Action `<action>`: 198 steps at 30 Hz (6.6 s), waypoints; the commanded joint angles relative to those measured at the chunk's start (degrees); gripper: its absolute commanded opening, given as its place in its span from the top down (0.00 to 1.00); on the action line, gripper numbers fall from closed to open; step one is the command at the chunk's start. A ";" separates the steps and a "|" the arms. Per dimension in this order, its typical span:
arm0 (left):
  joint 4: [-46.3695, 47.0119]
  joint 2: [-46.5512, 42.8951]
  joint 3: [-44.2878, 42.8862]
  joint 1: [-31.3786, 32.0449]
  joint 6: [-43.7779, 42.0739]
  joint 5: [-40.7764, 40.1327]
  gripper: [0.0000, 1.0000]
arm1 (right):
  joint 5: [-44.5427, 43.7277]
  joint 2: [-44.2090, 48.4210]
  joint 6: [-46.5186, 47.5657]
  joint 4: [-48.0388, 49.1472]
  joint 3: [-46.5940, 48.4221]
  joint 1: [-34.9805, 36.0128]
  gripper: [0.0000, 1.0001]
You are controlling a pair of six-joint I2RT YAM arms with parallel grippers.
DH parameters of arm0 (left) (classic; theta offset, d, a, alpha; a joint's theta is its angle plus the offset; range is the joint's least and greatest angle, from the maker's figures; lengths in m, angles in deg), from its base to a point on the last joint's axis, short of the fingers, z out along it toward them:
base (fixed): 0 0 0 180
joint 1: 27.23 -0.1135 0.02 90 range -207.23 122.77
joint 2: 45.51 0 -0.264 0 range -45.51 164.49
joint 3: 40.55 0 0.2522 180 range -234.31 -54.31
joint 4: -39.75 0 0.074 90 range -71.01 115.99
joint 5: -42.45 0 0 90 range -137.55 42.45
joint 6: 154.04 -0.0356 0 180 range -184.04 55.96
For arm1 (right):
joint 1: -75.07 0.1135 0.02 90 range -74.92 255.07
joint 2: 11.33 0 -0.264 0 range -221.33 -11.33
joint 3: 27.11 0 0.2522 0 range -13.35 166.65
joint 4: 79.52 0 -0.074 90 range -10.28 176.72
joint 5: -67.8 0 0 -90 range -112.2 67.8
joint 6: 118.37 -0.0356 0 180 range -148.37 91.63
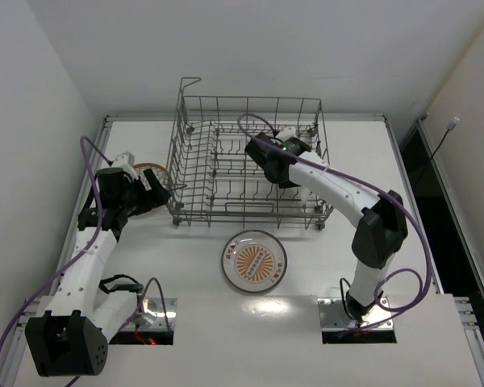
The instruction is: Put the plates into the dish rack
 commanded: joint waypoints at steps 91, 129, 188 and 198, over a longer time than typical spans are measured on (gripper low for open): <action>20.74 20.29 4.05 -26.52 24.81 3.99 1.00 | 20.05 42.71 23.85 16.72 -20.93 -13.09 0.39; 19.84 -5.22 -17.05 -11.50 36.24 32.55 1.00 | 74.18 33.22 18.32 37.00 -5.63 -14.76 0.11; 9.64 5.59 -25.49 22.96 24.55 15.94 1.00 | 84.13 27.06 17.52 33.33 -12.31 -23.90 1.00; 11.40 6.65 -24.43 26.29 25.07 15.94 0.99 | 83.17 27.59 18.14 32.01 -7.74 -23.64 1.00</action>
